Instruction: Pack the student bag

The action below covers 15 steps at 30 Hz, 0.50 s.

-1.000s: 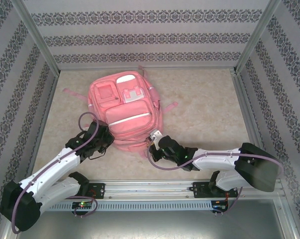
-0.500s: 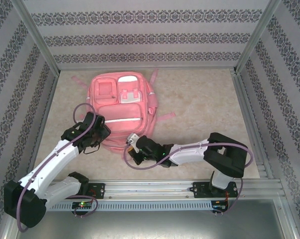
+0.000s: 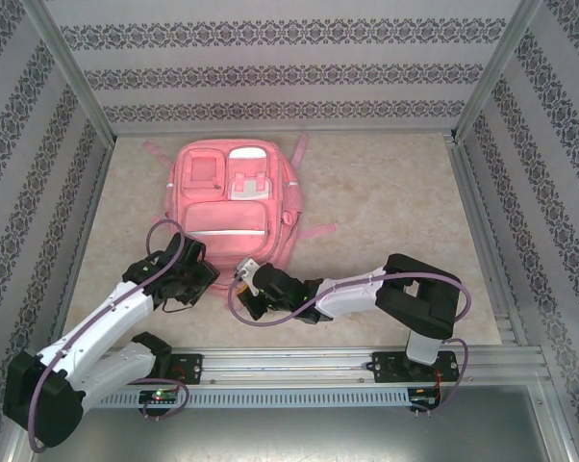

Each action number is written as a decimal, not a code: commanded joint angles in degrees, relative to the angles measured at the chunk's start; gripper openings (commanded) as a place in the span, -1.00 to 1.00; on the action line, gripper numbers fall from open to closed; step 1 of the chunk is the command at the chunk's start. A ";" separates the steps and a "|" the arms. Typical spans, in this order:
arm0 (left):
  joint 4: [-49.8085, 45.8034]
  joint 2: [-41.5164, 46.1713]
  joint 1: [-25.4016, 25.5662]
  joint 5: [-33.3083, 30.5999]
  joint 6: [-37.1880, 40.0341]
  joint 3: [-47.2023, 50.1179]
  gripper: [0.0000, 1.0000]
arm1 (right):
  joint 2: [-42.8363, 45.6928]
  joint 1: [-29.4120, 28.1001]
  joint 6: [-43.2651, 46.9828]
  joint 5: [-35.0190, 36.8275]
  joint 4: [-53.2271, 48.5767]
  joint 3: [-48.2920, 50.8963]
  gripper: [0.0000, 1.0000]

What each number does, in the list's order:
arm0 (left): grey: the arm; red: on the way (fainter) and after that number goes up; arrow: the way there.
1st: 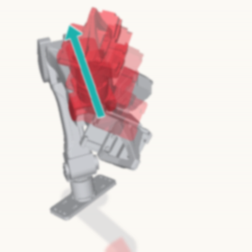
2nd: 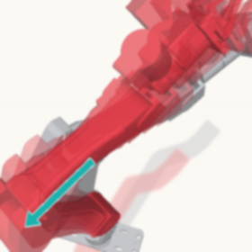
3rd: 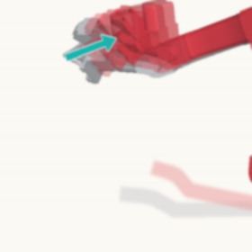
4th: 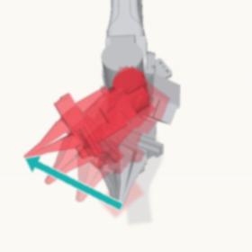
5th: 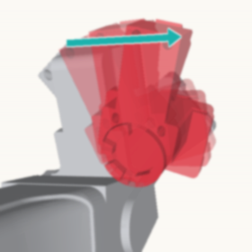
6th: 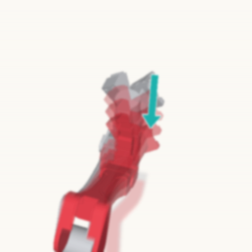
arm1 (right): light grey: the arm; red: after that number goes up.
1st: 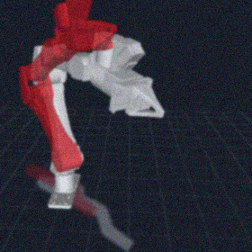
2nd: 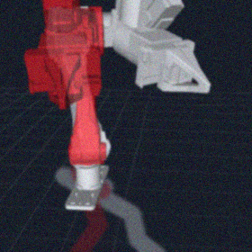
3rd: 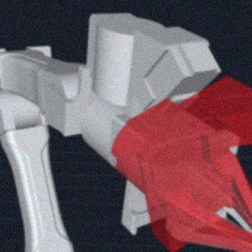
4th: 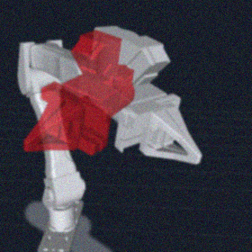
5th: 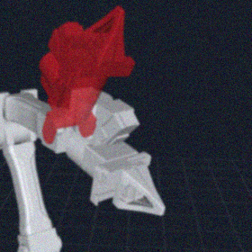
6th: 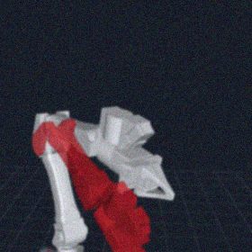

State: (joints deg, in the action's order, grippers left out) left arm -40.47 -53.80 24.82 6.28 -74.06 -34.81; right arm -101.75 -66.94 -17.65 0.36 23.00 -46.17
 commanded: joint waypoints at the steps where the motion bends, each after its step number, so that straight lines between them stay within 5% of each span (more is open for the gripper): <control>1: 2.75 -0.83 0.87 -0.06 -0.68 1.49 -0.15 | 0.08 -0.56 -0.37 0.91 0.92 -0.17 -1.00; 7: 4.26 -2.88 -1.97 -4.29 5.63 2.62 -0.82 | 2.49 -0.02 -0.04 1.99 0.33 2.06 -1.00; 15: 5.58 -1.88 -8.72 -0.68 9.91 4.86 -0.97 | 6.77 3.47 -0.25 2.11 -0.47 7.09 -1.00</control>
State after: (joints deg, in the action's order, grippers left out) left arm -33.87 -56.10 18.65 9.76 -67.64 -31.05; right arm -96.90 -65.34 -17.65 0.71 24.99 -41.60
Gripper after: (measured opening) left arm 0.050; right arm 0.063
